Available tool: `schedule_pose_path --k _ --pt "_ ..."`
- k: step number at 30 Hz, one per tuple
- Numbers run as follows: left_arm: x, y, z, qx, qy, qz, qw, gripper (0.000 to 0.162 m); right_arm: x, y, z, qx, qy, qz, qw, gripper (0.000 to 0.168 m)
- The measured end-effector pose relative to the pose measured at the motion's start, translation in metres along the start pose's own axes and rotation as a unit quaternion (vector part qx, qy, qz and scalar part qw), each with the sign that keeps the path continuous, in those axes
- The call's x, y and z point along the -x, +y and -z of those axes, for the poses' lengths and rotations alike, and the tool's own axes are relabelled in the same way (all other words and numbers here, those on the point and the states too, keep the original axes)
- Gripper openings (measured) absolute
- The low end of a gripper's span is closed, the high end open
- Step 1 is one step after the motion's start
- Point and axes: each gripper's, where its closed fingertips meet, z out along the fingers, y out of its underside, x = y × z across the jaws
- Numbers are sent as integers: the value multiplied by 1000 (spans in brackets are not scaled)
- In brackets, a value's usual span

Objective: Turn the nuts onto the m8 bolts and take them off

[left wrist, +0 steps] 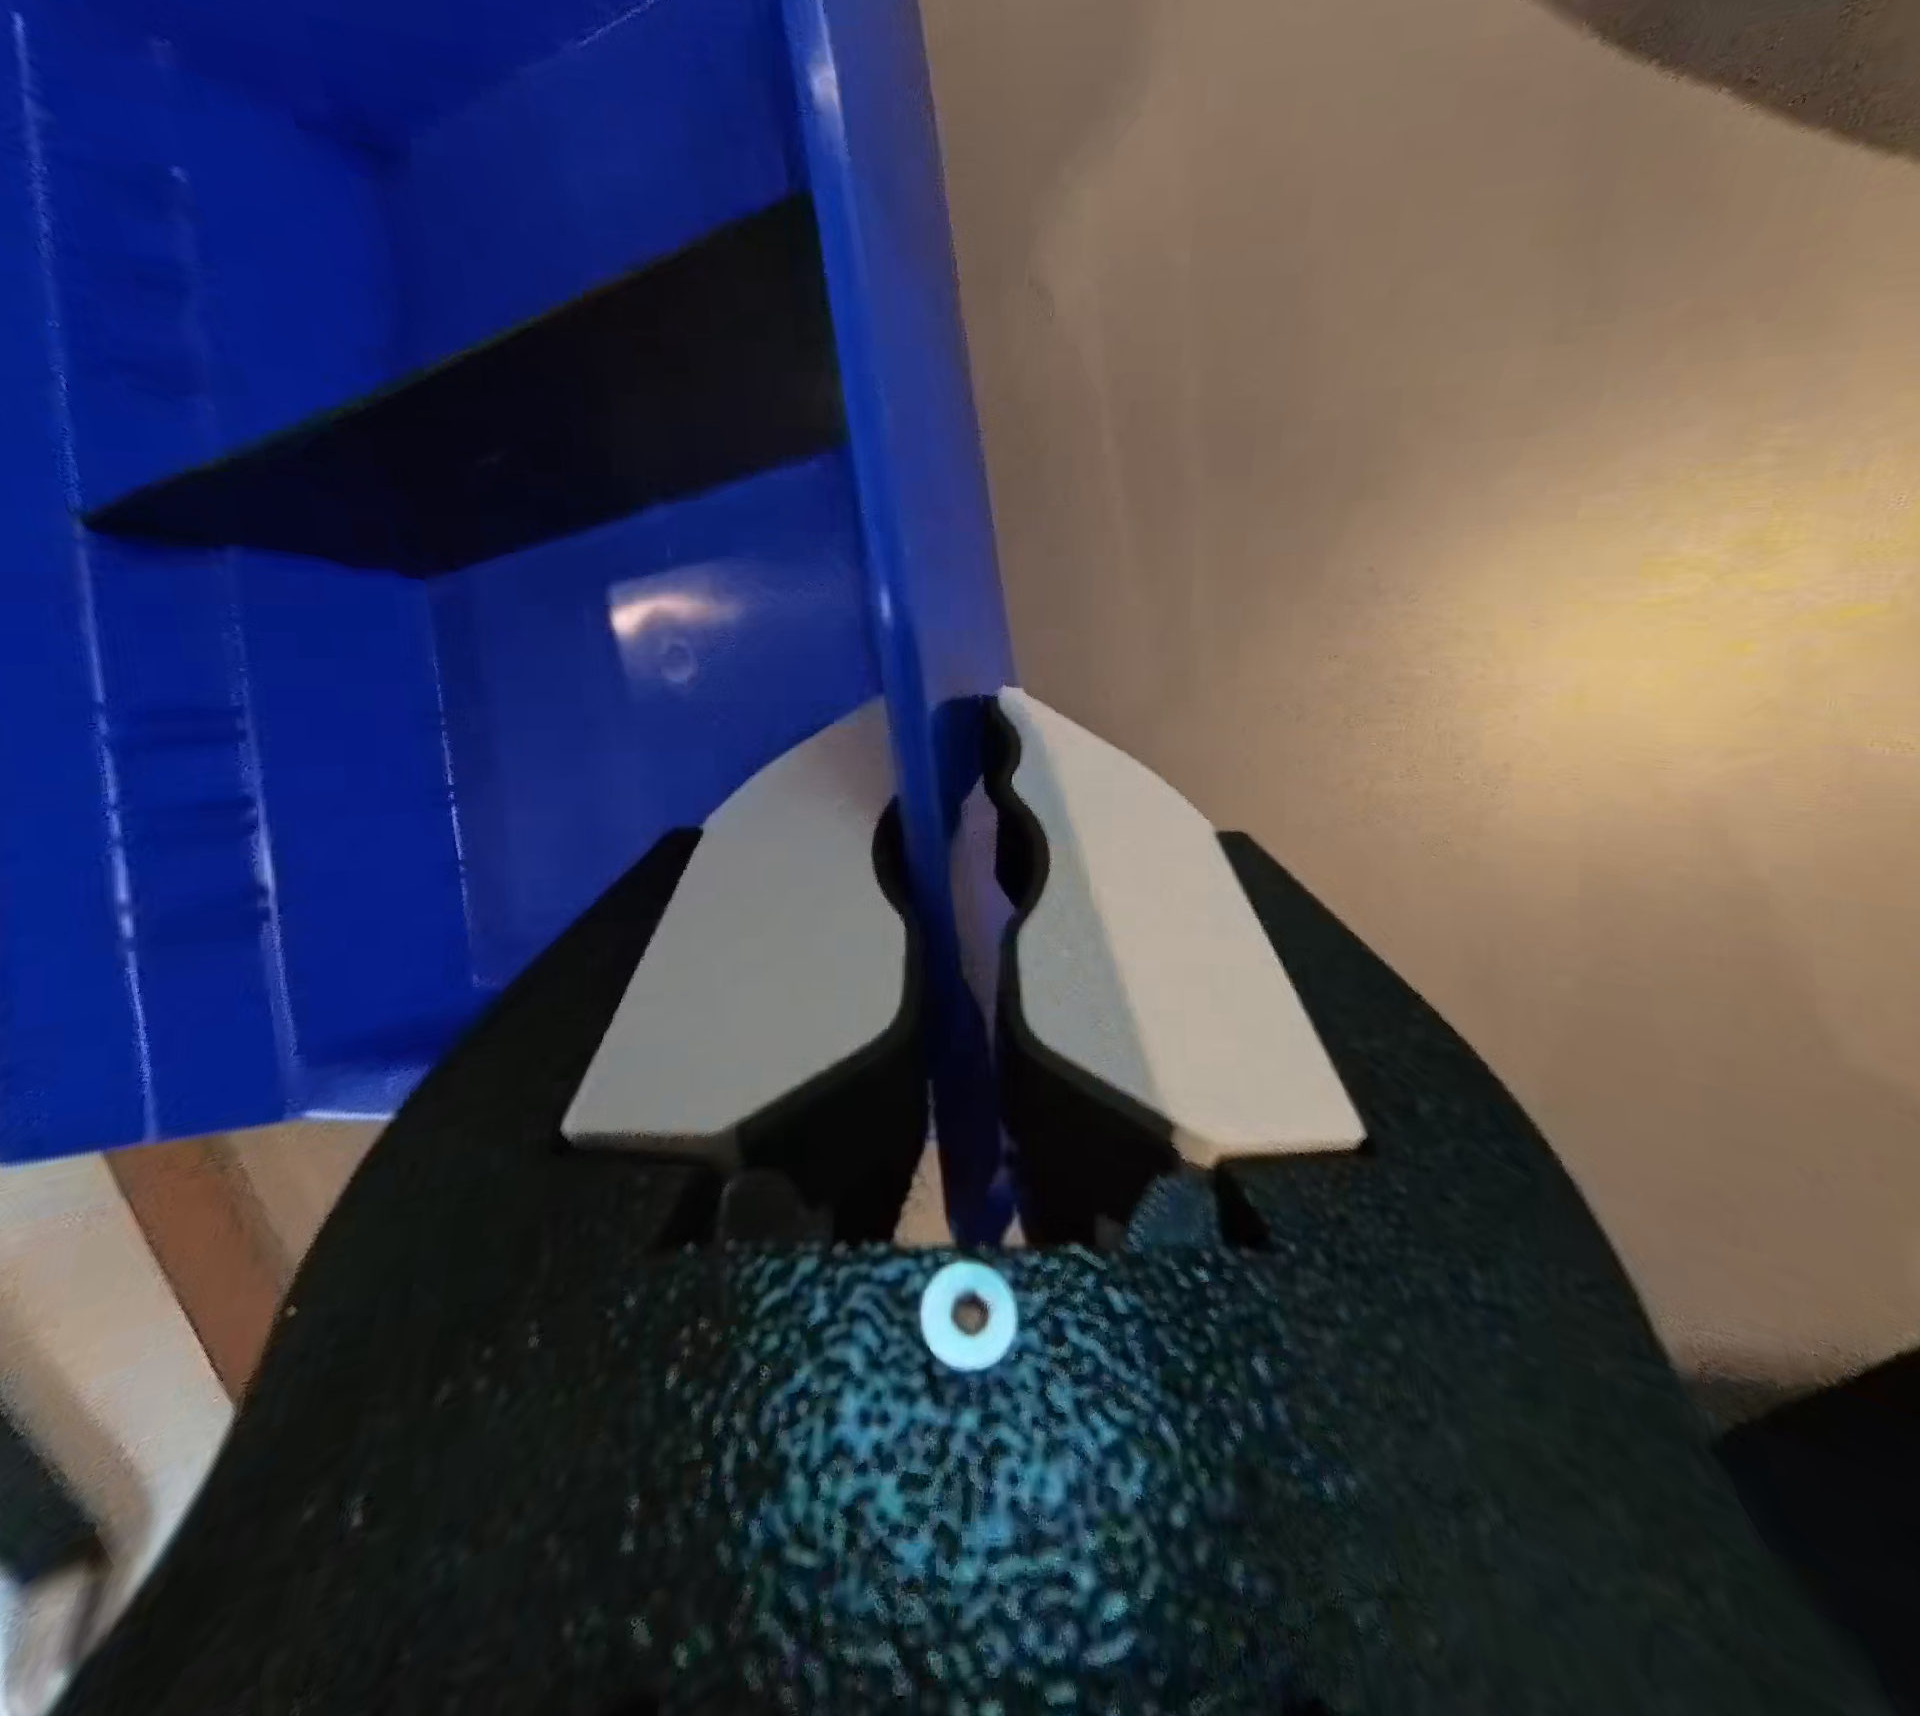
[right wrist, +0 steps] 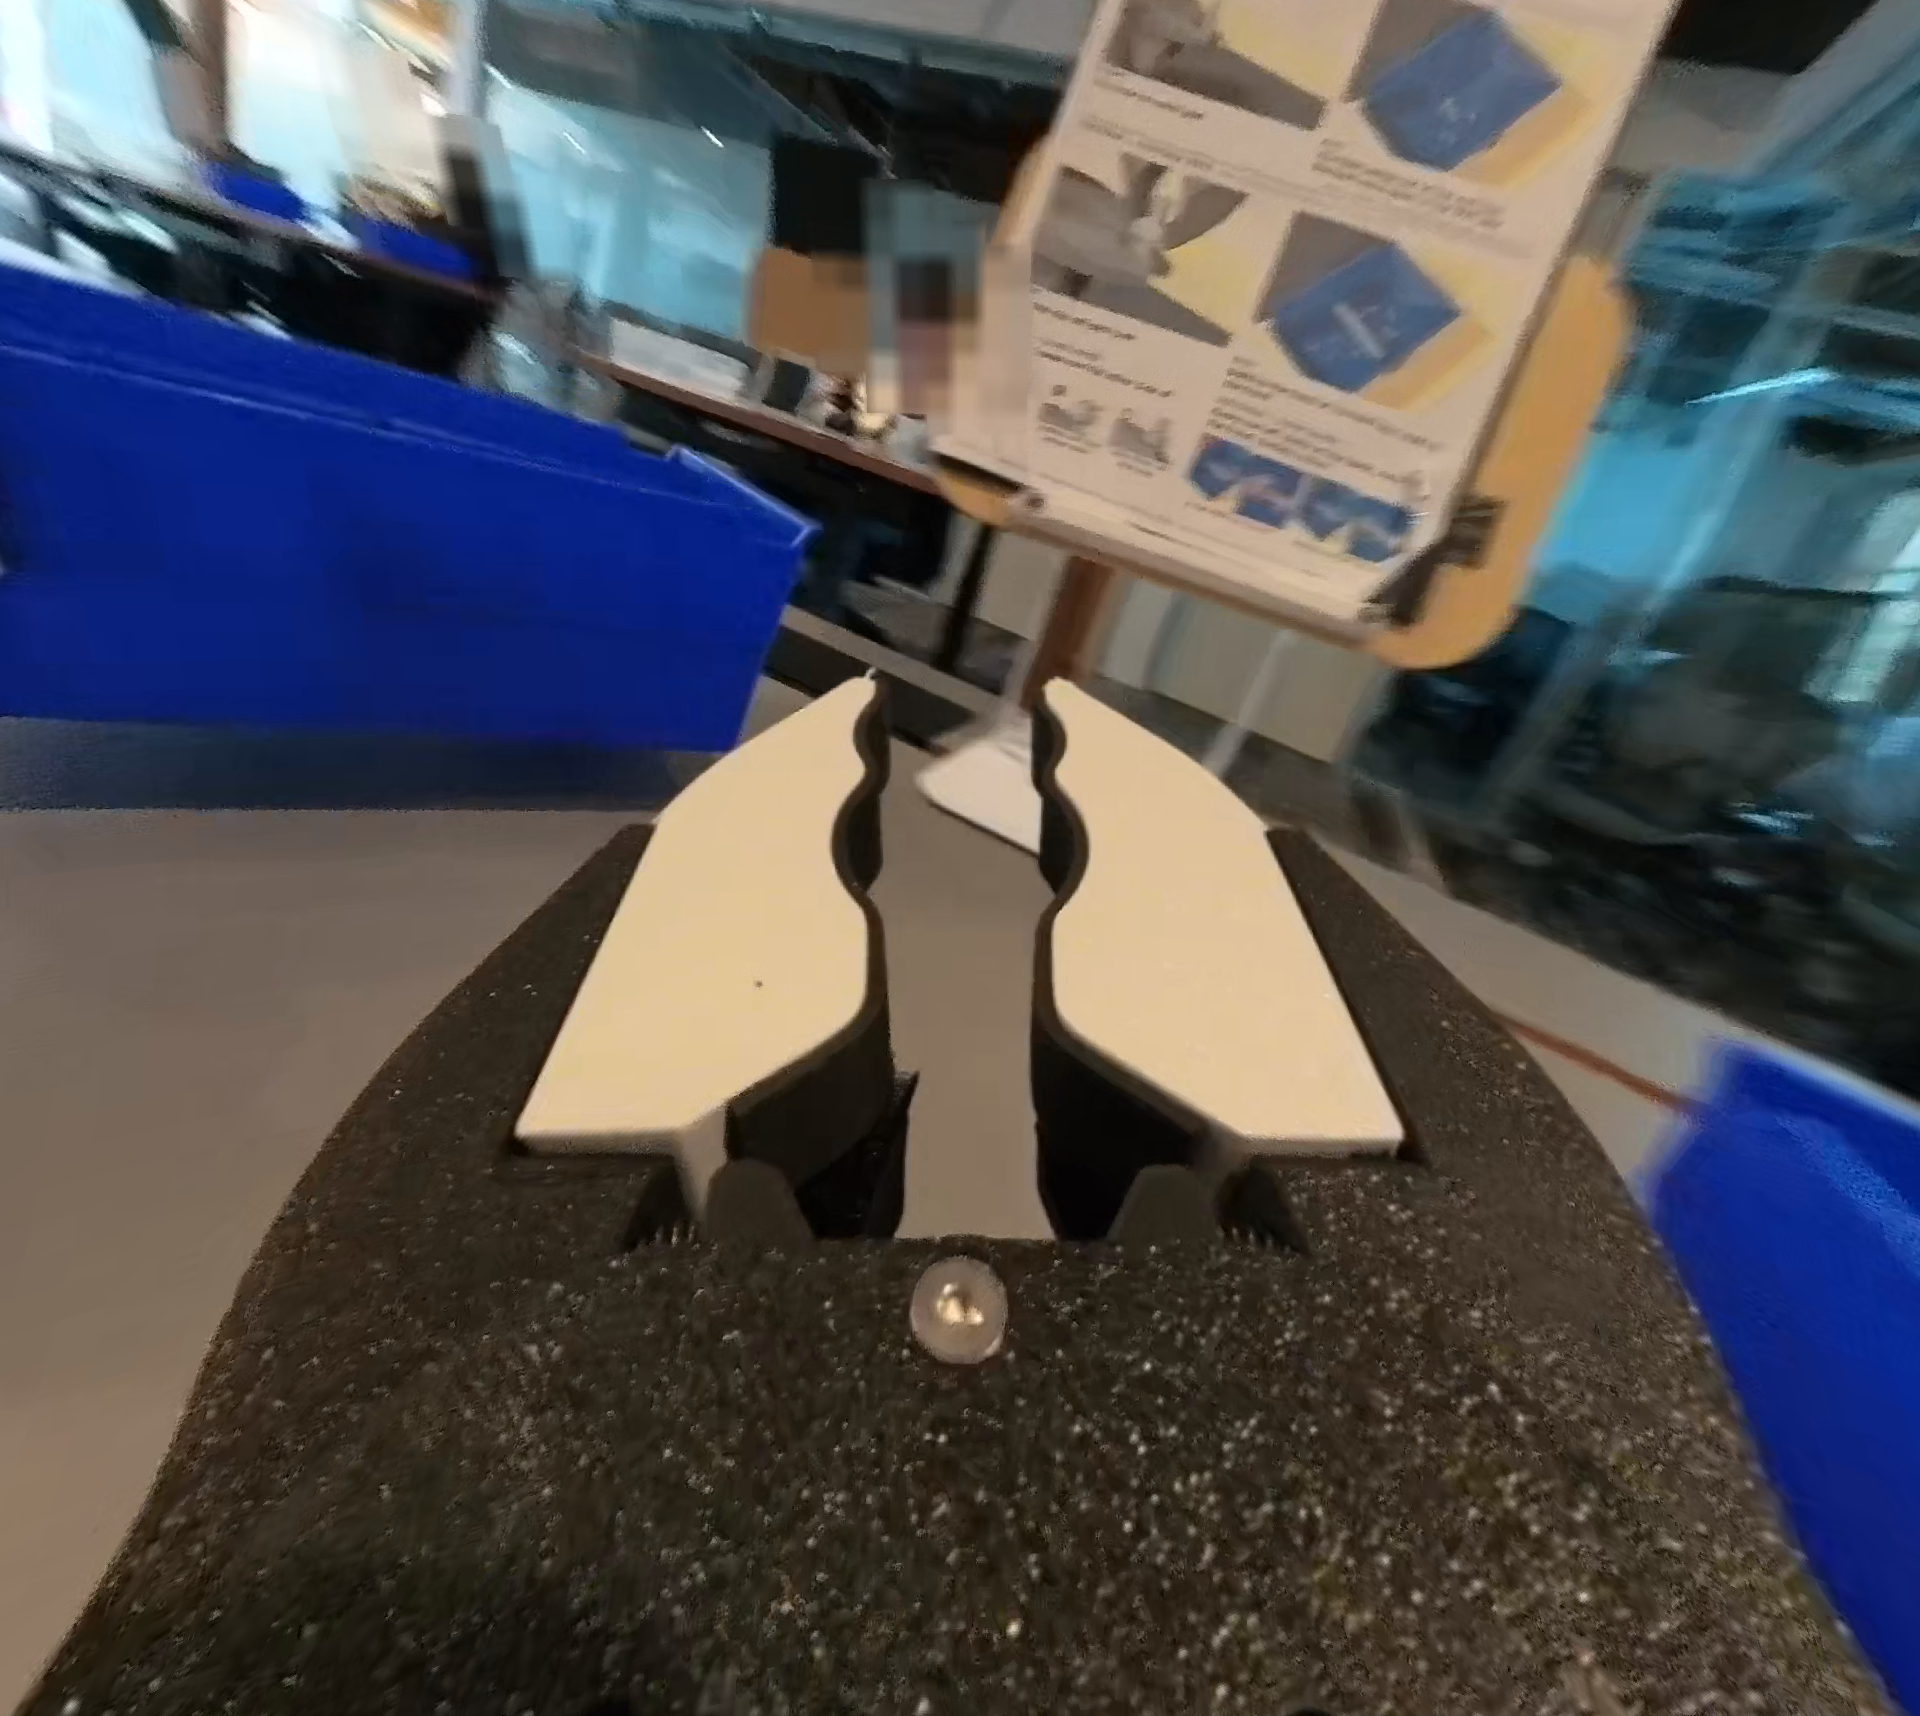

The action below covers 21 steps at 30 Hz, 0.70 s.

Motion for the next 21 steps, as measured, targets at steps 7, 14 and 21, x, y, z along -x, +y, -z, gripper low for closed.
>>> schedule_pose_path --k 7,14,21 --pt "-38 -50 -12 -43 35 -197 979 7 -100 -12 110 219 125 117 961 32" --pt "-66 -84 -28 -59 124 -296 945 4 -142 50 180 428 80 -25 900 47" --pt "-64 -112 -50 -59 148 -298 941 5 -133 97 194 565 25 -29 824 45"
